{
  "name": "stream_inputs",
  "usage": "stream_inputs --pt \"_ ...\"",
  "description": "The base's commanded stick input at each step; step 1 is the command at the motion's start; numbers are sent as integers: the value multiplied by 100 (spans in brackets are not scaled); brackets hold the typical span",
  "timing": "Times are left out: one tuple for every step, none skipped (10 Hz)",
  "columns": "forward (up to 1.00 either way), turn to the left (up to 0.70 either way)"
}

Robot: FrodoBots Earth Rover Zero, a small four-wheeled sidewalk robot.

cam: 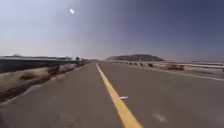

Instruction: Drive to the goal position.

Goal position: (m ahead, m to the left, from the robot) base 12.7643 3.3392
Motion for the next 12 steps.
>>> stream_inputs --pt "50 0" --pt "50 0" --pt "50 0" --pt "50 0" --pt "50 0" --pt "50 0" --pt "50 0" --pt "50 0" --pt "50 0" --pt "50 0" --pt "50 0" --pt "50 0"
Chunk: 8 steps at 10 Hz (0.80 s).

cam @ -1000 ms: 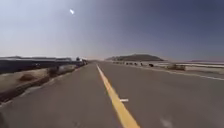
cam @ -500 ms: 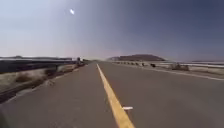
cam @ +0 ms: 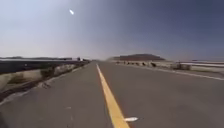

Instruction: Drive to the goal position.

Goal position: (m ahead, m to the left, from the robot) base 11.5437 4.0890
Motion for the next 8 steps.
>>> stream_inputs --pt "50 0" --pt "50 0" --pt "50 0" --pt "50 0" --pt "50 0" --pt "50 0" --pt "50 0" --pt "50 0"
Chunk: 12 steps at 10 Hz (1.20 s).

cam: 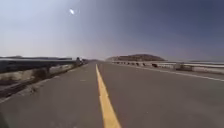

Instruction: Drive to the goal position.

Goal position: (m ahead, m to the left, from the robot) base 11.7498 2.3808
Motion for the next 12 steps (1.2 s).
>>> stream_inputs --pt "50 0" --pt "50 0" --pt "50 0" --pt "50 0" --pt "50 0" --pt "50 0" --pt "50 0" --pt "50 0" --pt "50 15" --pt "50 40" --pt "50 50" --pt "50 50"
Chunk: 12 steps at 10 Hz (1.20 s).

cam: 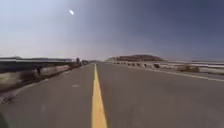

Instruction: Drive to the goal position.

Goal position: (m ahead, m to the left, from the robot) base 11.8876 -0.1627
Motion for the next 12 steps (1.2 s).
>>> stream_inputs --pt "50 38" --pt "50 14" --pt "50 0" --pt "50 0" --pt "50 0" --pt "50 0" --pt "50 0" --pt "50 0" --pt "50 0" --pt "50 0" --pt "50 0" --pt "50 0"
